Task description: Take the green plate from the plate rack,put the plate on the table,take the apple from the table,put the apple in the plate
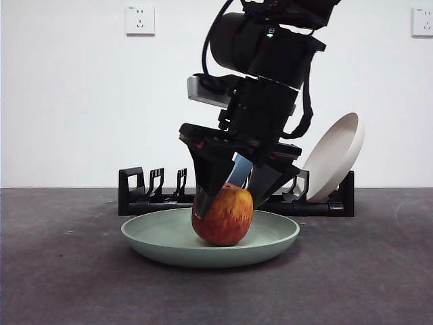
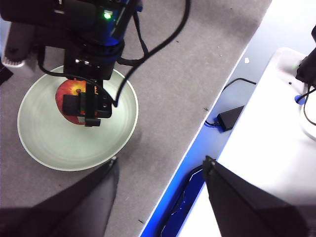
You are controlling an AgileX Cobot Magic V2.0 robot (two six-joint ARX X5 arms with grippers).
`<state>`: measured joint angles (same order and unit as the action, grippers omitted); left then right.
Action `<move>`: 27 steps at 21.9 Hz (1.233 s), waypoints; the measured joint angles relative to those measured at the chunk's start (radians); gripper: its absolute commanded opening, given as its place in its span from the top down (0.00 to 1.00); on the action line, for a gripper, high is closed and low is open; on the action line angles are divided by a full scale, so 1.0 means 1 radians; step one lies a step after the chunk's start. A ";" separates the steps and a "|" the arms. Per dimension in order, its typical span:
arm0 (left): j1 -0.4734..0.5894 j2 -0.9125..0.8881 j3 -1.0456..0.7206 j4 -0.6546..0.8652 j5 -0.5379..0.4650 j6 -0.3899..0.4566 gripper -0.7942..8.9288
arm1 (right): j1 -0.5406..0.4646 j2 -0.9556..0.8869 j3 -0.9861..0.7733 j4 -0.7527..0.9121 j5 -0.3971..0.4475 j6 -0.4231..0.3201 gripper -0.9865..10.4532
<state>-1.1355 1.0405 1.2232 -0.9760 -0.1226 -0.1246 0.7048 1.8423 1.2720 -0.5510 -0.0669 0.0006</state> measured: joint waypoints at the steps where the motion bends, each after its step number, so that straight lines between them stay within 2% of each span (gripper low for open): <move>1: 0.000 0.000 0.000 0.000 0.000 0.000 0.62 | 0.001 0.001 0.001 -0.003 0.000 0.000 0.92; 3: 0.000 0.000 0.000 0.000 0.000 0.000 0.62 | 0.005 0.001 0.002 -0.005 0.004 0.000 0.90; 4: 0.000 0.000 0.000 0.000 0.000 0.000 0.62 | 0.005 0.001 0.002 -0.005 0.006 0.000 0.82; 5: 0.000 0.000 0.000 0.000 0.000 0.000 0.62 | 0.007 0.001 0.002 -0.005 0.008 0.000 0.65; 7: 0.000 0.000 0.000 0.000 0.000 0.000 0.62 | 0.007 0.001 0.002 -0.005 0.008 0.000 0.40; 13: 0.000 0.000 0.000 0.000 0.000 0.000 0.62 | 0.008 -0.005 0.001 -0.024 0.007 0.004 0.38; 17: 0.000 0.000 0.000 -0.033 0.000 0.000 0.62 | 0.008 -0.139 0.001 -0.066 0.007 0.002 0.38; 27: 0.000 0.000 0.000 -0.045 -0.001 0.000 0.62 | 0.009 -0.580 0.001 -0.485 -0.011 0.003 0.39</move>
<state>-1.1355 1.0405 1.2228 -1.0210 -0.1234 -0.1246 0.7135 1.2621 1.2728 -1.0359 -0.0784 0.0040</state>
